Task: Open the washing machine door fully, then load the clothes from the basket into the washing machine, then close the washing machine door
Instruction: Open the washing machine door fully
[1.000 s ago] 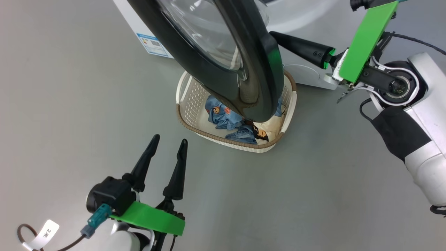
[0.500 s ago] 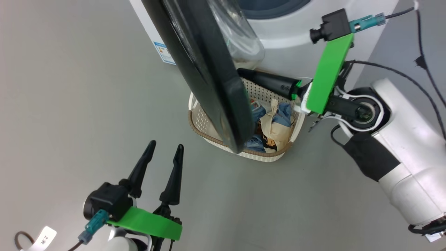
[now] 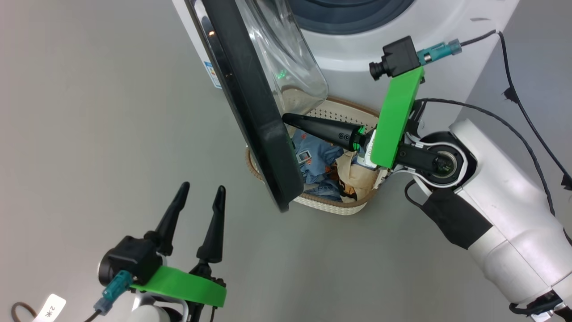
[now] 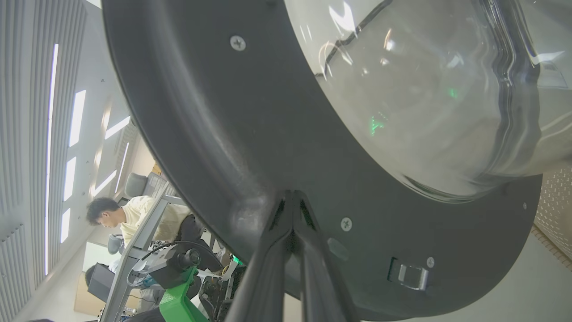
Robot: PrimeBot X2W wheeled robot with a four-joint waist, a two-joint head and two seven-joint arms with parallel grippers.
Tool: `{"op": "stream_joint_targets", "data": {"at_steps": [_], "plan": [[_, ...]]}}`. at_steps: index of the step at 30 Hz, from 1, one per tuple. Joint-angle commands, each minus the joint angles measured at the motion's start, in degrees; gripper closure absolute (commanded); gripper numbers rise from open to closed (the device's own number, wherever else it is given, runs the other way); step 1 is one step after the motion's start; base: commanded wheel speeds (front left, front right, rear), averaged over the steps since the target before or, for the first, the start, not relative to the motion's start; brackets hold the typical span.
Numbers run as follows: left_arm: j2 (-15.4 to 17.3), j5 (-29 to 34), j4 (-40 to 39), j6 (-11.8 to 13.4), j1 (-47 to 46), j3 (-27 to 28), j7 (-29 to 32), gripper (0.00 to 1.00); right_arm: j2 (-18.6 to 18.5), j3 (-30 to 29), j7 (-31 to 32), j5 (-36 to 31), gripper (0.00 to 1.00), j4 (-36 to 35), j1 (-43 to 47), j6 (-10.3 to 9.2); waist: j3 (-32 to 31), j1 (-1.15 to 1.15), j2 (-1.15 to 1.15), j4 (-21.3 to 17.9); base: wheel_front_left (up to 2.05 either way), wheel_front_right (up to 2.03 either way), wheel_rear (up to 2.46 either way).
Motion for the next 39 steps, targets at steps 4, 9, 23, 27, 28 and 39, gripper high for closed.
{"op": "stream_joint_targets", "data": {"at_steps": [4, 9, 23, 27, 28, 39], "plan": [[1.1, 1.2, -0.5, -0.3, -0.3, 3.3, -0.4, 0.00, 0.8, 0.3, -1.8, -0.6, 1.00, -2.2, 2.6, 0.10, -1.2, 0.00, 0.00, -1.4, 0.00, 0.00, 0.00], [1.1, 1.6, 0.6, -0.9, -0.2, 4.5, -0.4, 0.00, -0.8, 0.1, -3.9, -1.1, 0.76, -3.0, 4.6, 0.10, -2.4, 0.00, 0.00, -3.0, 0.00, 0.00, 0.00], [2.7, 2.6, 1.4, -1.6, 2.1, 7.6, -0.4, 0.00, -6.6, 0.5, -16.0, -3.5, 0.00, -5.6, 15.0, 0.10, -7.1, 0.00, 0.00, -9.7, 0.00, 0.00, 0.00], [4.0, 1.6, 1.1, -1.7, 3.6, 7.7, -0.4, 0.00, -8.4, 1.1, -19.9, -4.0, 0.00, -5.8, 17.7, 0.10, -8.5, 0.00, 0.00, -11.9, 0.00, 0.00, 0.00], [4.3, 1.4, 1.0, -1.7, 4.0, 7.8, -0.4, 0.00, -8.9, 1.3, -20.9, -4.3, 0.00, -5.6, 18.4, 0.10, -8.9, 0.00, 0.00, -12.4, 0.00, 0.00, 0.00], [6.1, 0.7, 0.4, -1.7, 7.1, 9.3, -0.4, 0.00, -13.3, 3.5, -28.2, -4.4, 0.00, -5.6, 24.3, 0.10, -11.9, 0.00, 0.00, -18.0, 0.00, 0.00, 0.00]]}}
